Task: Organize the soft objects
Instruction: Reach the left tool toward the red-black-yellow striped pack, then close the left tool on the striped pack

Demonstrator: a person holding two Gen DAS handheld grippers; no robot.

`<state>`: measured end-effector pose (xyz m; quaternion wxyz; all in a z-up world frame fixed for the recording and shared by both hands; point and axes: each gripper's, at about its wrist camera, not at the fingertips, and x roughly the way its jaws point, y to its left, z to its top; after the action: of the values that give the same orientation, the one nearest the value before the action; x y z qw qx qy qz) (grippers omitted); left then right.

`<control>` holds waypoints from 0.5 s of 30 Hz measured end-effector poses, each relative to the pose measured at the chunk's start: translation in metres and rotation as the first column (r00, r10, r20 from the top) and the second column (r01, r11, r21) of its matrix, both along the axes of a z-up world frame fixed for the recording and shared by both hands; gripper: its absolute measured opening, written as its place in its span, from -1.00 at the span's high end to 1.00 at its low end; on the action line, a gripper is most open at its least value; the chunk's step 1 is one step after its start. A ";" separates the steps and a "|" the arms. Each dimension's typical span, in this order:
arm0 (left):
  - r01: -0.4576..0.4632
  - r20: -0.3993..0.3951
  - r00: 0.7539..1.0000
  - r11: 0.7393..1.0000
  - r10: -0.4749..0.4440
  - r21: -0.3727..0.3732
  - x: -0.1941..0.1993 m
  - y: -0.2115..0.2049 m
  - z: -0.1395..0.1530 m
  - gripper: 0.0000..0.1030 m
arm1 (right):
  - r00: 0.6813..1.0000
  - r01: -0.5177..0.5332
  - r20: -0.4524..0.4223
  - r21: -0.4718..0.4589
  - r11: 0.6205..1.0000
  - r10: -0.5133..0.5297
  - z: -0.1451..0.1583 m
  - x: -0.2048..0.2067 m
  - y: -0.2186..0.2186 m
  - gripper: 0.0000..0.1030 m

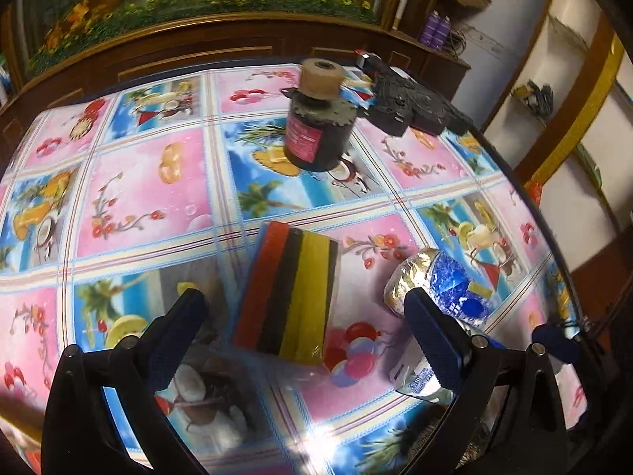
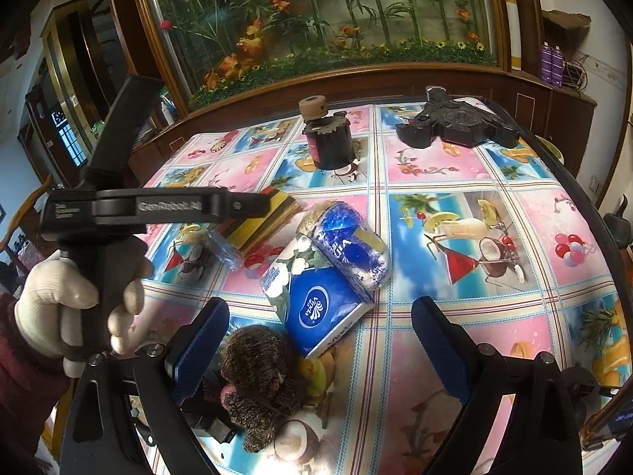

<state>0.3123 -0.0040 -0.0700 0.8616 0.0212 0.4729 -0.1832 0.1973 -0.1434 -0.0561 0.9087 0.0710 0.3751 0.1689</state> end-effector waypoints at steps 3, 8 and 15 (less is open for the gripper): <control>0.035 -0.015 0.999 0.995 -0.034 0.090 0.001 -0.013 -0.012 -0.95 | 1.000 -0.001 -0.003 -0.002 1.000 0.001 -0.001 0.000 0.000 -0.83; 0.043 -0.027 0.999 0.989 -0.040 0.139 -0.004 -0.015 -0.020 -0.24 | 1.000 0.000 -0.004 0.006 1.000 0.000 0.000 0.000 -0.001 -0.83; -0.016 -0.003 1.000 0.996 0.017 0.092 -0.015 0.005 -0.006 0.09 | 1.000 0.008 -0.002 0.008 1.000 -0.008 -0.001 -0.001 -0.003 -0.83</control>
<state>0.2976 0.0006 -0.0759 0.8602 0.0567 0.4828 -0.1540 0.1959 -0.1461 -0.0572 0.9087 0.0764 0.3749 0.1669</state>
